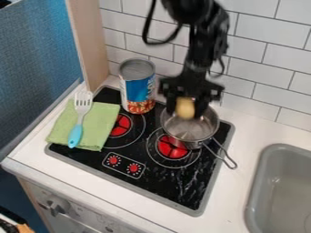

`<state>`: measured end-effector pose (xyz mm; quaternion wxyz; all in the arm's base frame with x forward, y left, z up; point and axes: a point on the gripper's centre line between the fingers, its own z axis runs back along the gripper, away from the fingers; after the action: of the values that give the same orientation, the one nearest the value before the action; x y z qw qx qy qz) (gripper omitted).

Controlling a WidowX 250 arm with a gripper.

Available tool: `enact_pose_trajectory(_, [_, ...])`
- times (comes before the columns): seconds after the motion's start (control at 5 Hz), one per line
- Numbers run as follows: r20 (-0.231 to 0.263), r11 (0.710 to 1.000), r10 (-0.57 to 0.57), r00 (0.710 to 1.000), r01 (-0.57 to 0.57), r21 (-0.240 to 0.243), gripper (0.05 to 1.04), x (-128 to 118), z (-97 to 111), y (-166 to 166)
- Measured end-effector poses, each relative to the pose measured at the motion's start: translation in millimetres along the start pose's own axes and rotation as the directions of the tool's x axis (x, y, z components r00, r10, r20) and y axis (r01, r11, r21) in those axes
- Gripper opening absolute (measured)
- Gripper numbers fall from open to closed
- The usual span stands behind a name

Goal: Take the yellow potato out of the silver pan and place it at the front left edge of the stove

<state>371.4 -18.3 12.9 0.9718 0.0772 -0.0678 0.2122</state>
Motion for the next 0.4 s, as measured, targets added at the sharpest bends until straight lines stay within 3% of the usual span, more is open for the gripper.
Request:
enact_pose_trajectory(0.2, [0.058,0.999,0.034,0.998,-0.035,0.009,0.704,9.0,46.8,12.4])
enact_pose_trajectory(0.4, [0.088,0.998,0.069,0.994,-0.068,-0.006,0.704,7.1,79.0,22.7])
